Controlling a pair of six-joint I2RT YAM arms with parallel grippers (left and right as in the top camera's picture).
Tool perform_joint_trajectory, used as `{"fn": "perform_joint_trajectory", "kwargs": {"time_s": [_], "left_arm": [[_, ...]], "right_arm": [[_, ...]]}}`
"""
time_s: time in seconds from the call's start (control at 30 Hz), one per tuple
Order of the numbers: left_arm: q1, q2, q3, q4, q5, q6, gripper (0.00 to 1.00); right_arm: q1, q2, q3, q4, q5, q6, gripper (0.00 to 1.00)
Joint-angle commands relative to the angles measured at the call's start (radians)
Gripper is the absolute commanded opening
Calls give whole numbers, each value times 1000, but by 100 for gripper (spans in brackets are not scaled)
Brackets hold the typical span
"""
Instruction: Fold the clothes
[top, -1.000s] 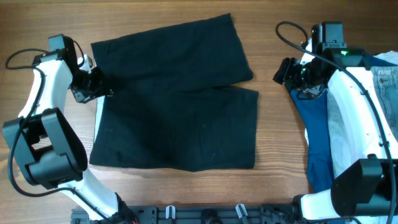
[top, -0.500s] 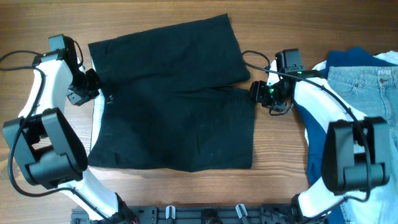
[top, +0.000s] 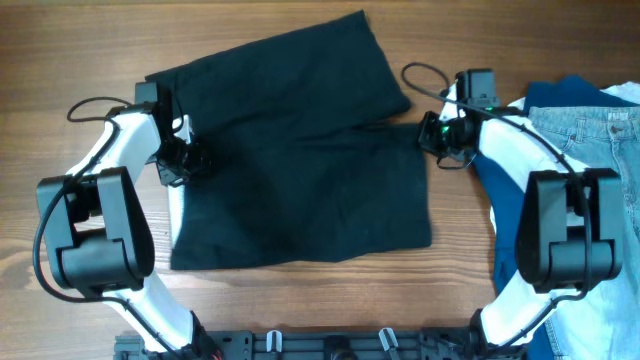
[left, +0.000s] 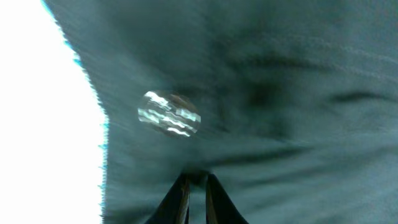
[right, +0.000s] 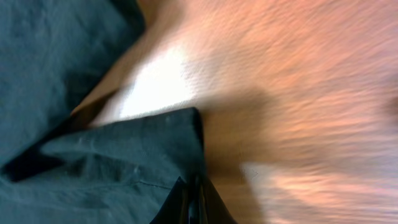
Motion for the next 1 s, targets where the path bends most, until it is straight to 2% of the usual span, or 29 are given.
{"fn": "perform_joint_trajectory", "kwargs": {"time_s": [0.0,0.03,0.07,0.17,0.27,0.4,0.5,0.6,0.73,0.87,0.97], "left_arm": [[14,7,-10,61,-6,-37,12],[18,7,-8,72,-2,-37,13],[26,7,-2,85,18,-37,14],[33,3,30,52,71,-36,15],[33,-31,63,-50,96,-32,18],[38,-105,96,-187,96,-32,29],[45,-186,102,-265,95,-32,34],[55,-247,102,-327,84,-37,40],[64,-260,87,-435,23,-60,39],[65,-259,-9,-414,12,-97,39],[85,-259,-57,-399,3,-101,35]], "right_arm": [[-55,-30,32,-2,68,-2,28],[-69,-37,35,-13,66,-18,47],[-85,-53,41,-36,55,-43,53],[-111,-121,46,-132,27,-77,59],[-111,-210,46,-281,13,-77,59],[-110,-288,45,-523,-29,-63,58],[-100,-287,-3,-668,-29,-32,50],[-86,-287,-83,-670,-25,22,51],[-84,-287,-198,-642,4,106,54],[-84,-287,-338,-577,-7,174,54],[-84,-287,-414,-458,-111,159,53]]}}
